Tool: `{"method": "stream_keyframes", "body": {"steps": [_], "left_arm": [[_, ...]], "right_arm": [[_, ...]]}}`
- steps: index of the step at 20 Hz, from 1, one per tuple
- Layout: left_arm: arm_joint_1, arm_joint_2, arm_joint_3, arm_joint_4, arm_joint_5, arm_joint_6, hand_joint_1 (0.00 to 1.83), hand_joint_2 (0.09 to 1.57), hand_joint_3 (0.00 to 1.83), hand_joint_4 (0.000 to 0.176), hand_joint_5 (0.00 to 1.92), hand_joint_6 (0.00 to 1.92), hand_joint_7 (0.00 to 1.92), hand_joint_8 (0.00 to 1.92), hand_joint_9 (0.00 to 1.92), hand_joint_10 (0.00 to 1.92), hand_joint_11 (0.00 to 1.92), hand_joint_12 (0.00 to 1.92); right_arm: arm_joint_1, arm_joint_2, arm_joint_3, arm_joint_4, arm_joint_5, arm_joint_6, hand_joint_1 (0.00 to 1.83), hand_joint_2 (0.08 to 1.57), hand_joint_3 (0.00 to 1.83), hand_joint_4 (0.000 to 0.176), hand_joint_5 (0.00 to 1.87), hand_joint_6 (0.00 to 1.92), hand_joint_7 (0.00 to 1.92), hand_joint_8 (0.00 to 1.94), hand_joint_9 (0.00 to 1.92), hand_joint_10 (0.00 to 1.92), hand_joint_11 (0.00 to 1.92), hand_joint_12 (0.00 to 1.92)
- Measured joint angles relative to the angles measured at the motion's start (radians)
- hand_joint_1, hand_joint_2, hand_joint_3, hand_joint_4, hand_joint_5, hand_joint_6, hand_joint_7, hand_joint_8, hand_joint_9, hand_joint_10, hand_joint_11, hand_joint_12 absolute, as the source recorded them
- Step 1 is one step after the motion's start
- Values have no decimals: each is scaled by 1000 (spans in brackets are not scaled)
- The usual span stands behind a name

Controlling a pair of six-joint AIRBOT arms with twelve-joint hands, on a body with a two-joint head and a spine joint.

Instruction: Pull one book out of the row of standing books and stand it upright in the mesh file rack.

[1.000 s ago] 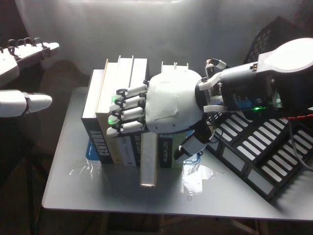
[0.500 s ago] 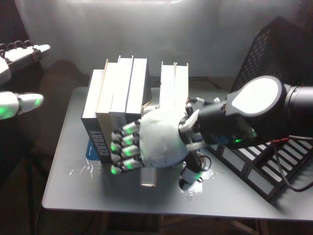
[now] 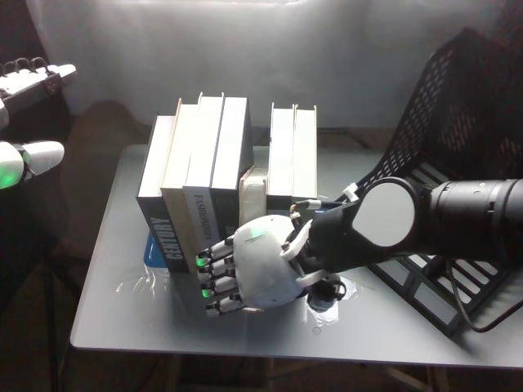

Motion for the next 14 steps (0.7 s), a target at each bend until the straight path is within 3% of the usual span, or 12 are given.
{"method": "stream_keyframes", "body": {"steps": [1,2,3,5,6,8,9,10,11,12,13,14], "left_arm": [[-1,0,-3,1,-8,-1,319,1445,11,52,10,4,0,0,0,0,0,0],[-3,0,-4,4,-10,-2,281,1454,12,57,6,3,0,0,0,0,0,0],[-3,0,-4,11,-19,-5,278,1458,13,58,10,5,0,0,0,0,0,0],[-3,1,-4,3,-20,-6,365,1429,0,50,38,13,0,0,0,0,0,0],[-3,5,-5,5,-22,-8,365,1421,0,56,41,14,0,0,0,0,0,0],[-3,5,-6,7,-38,-11,401,1411,0,47,68,20,0,0,0,0,0,0],[-3,5,-6,8,-39,-13,399,1408,0,44,70,20,0,0,0,0,0,0],[-3,5,-6,7,-40,-13,346,1418,0,50,60,14,0,0,0,0,0,0],[-2,5,-6,7,-41,-13,301,1430,3,56,48,7,0,0,0,0,0,0],[-1,5,-6,7,-43,-15,370,1418,0,45,78,18,0,0,0,0,0,0],[-1,6,-7,7,-43,-17,383,1416,0,48,81,18,0,0,0,0,0,0],[-1,7,-10,7,-44,-18,370,1408,0,48,80,15,0,0,0,0,0,0]], "right_arm": [[-4,-18,12,-71,-3,62,1052,915,10,1,98,24,49,15,19,0,0,120],[-8,-22,14,-80,-5,77,1063,903,4,21,19,4,9,2,3,0,0,23],[-19,-26,15,-84,0,86,1047,912,12,29,3,0,152,0,99,0,0,610],[-26,-30,21,-90,12,92,1069,897,7,19,19,4,9,2,3,0,0,23],[-26,-33,26,-110,13,119,1050,907,17,29,3,0,153,0,97,0,0,609],[-26,-37,37,-137,10,149,1069,893,13,19,19,4,9,2,3,0,0,23],[-26,-37,40,-140,10,150,1050,903,26,29,3,0,153,0,97,0,0,609],[-26,-37,42,-140,9,150,1052,905,30,1,98,24,49,14,19,0,0,121],[-26,-37,42,-139,8,153,1063,893,25,21,19,4,9,2,3,0,0,23],[-26,-37,42,-139,8,152,1047,898,41,29,3,0,152,0,99,0,0,610],[-26,-35,41,-137,11,153,1052,898,46,1,98,24,49,15,19,0,0,121],[-26,-28,31,-131,14,156,1063,886,41,21,19,4,9,2,3,0,0,23]]}}
